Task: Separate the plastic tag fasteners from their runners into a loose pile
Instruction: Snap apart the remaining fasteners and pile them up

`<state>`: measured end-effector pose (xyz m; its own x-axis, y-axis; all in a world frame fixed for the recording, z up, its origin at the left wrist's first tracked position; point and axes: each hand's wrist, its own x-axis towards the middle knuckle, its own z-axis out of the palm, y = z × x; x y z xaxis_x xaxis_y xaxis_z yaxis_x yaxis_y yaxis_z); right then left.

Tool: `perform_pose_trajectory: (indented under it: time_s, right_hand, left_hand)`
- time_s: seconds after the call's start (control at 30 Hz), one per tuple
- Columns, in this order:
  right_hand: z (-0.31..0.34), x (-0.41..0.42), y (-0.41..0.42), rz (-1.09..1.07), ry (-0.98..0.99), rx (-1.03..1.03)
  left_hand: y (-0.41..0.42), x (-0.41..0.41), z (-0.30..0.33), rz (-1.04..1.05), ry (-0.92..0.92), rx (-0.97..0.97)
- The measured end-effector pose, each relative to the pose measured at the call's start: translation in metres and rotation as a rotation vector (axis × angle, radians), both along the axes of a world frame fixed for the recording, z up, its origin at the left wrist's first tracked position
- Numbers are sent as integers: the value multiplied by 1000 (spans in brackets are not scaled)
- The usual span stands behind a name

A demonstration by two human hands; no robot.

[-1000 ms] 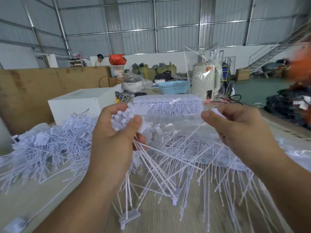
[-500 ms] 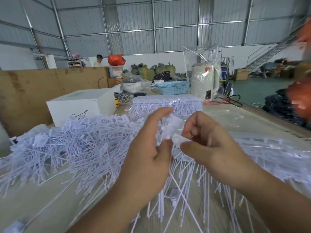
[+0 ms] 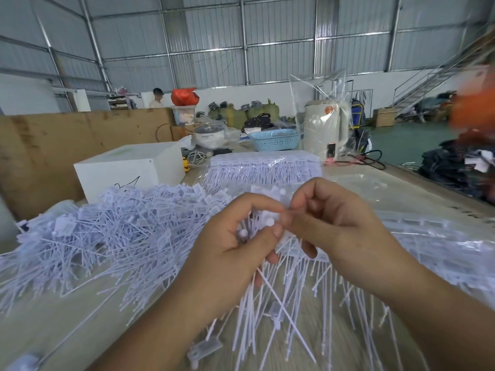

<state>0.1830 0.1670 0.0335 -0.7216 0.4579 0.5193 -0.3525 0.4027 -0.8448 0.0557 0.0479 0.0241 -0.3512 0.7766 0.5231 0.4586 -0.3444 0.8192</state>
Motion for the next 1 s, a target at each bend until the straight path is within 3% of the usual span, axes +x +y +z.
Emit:
perform_pose_trajectory:
  time_s: [0.13, 0.23, 0.5, 0.67, 0.8, 1.0]
  right_hand:
    - [5, 8, 4, 85, -254, 166]
    - [3, 8, -1, 110, -333, 267]
    - [-7, -9, -19, -318, -199, 464]
    - [-3, -9, -15, -552, -24, 378]
    - [-6, -3, -9, -258, -23, 305]
    - [-15, -7, -13, 1, -57, 149]
  left_hand:
    - [-2, -3, 2, 82, -87, 28]
    - [-2, 0, 1, 86, -86, -36]
    - [10, 6, 1, 221, -149, 8]
    - [7, -15, 5, 355, -450, 47]
    - [2, -23, 2, 371, -342, -12]
    - [7, 0, -1, 140, -174, -23]
